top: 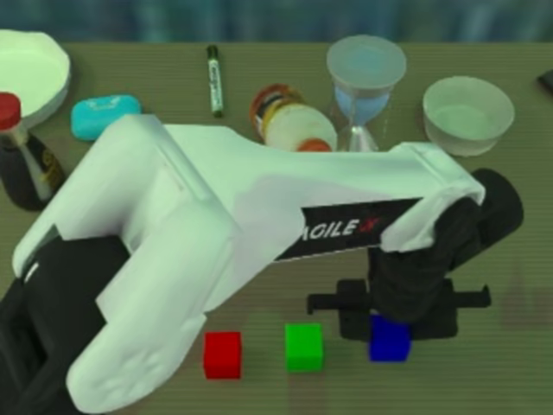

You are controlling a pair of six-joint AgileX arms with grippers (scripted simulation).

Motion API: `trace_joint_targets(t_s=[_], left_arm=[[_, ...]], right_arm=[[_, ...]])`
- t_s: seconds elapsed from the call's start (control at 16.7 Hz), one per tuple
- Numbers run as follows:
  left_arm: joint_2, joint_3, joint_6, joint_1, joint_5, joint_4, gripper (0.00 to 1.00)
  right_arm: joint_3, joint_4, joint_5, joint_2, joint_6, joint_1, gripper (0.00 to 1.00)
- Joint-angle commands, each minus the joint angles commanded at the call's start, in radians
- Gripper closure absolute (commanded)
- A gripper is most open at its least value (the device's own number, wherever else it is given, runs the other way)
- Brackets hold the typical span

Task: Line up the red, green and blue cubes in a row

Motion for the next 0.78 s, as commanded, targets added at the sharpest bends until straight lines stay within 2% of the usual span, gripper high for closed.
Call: trace_joint_targets(t_s=[0.54, 0.78], left_arm=[[0.000, 0.000, 0.000, 0.000, 0.000, 0.000, 0.02], [0.000, 0.000, 0.000, 0.000, 0.000, 0.000, 0.00]], right_arm=[[0.000, 0.000, 0.000, 0.000, 0.000, 0.000, 0.00], [0.000, 0.000, 0.000, 0.000, 0.000, 0.000, 0.00]])
